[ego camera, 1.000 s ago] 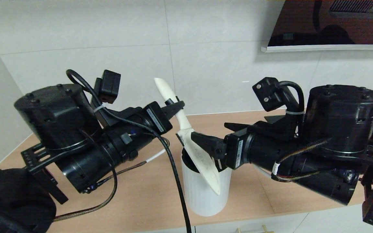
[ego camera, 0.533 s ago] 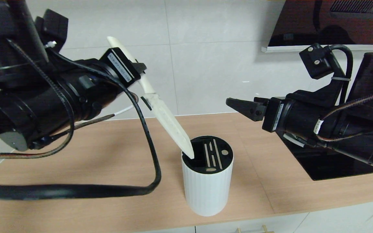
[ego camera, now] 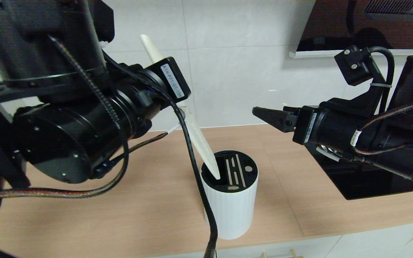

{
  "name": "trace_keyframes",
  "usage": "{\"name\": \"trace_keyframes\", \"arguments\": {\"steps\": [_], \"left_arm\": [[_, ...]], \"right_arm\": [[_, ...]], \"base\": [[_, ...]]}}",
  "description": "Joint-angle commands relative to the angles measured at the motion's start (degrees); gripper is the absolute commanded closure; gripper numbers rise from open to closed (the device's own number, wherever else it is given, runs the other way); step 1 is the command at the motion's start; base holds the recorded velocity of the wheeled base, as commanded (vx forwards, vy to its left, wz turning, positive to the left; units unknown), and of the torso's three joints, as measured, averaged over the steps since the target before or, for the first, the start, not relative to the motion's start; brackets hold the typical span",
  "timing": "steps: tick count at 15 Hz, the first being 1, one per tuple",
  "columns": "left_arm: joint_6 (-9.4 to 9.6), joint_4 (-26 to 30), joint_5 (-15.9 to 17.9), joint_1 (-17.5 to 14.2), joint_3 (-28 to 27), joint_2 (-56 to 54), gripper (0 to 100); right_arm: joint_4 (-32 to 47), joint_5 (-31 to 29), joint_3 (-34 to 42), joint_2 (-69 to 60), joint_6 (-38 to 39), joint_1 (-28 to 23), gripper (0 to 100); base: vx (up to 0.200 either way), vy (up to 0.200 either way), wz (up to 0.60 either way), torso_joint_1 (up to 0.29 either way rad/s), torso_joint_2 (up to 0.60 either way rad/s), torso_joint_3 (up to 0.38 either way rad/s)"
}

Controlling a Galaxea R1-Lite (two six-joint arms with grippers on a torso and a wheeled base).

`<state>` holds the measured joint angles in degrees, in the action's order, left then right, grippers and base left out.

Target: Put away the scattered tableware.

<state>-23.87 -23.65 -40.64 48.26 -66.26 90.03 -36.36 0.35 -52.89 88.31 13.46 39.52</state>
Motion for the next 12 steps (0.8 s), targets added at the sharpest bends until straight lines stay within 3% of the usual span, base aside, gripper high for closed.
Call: {"name": "trace_keyframes", "arguments": {"steps": [1,5,12], "left_arm": [[0.58,-0.3,-1.4,2.5,0.0,2.0,100],[4.62,-5.6,-5.7,3.5,0.3,5.7,100],[18.68,-27.4,-7.1,3.9,8.2,10.7,100]], "right_arm": [[0.0,0.0,0.0,0.3,0.0,0.0,0],[0.0,0.0,0.0,0.2,0.0,-0.1,0],[0.0,0.0,0.1,0.5,0.0,-0.1,0]], "base": [[0.000,0.000,0.00,0.000,0.00,0.000],[0.000,0.000,0.00,0.000,0.00,0.000],[0.000,0.000,0.00,0.000,0.00,0.000]]}}
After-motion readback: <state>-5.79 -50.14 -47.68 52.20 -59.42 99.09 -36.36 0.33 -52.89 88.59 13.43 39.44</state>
